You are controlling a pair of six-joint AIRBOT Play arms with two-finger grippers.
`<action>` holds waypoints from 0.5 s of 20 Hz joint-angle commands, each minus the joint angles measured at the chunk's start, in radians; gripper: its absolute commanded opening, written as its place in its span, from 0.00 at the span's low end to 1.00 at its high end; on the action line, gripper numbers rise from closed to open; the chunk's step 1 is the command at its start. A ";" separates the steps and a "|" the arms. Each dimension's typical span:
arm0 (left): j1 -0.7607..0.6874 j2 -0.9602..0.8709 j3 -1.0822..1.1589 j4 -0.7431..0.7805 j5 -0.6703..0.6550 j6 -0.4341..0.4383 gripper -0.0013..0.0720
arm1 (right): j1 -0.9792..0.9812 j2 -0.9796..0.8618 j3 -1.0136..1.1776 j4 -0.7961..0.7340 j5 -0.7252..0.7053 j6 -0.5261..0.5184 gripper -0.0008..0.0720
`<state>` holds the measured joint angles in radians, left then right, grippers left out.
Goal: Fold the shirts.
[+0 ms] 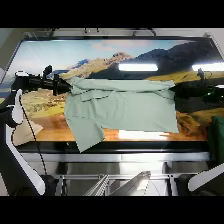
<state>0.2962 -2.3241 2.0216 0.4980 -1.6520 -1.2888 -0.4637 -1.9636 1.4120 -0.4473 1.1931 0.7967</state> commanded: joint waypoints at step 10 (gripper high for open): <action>0.157 0.435 -0.475 0.305 -0.021 0.064 0.35 | -0.122 0.414 -0.451 -0.608 0.141 0.328 0.62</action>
<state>0.4313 -2.0163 1.7306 0.7242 -1.7275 -1.2922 -0.5755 -1.6489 1.1473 -0.9821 1.3609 1.0939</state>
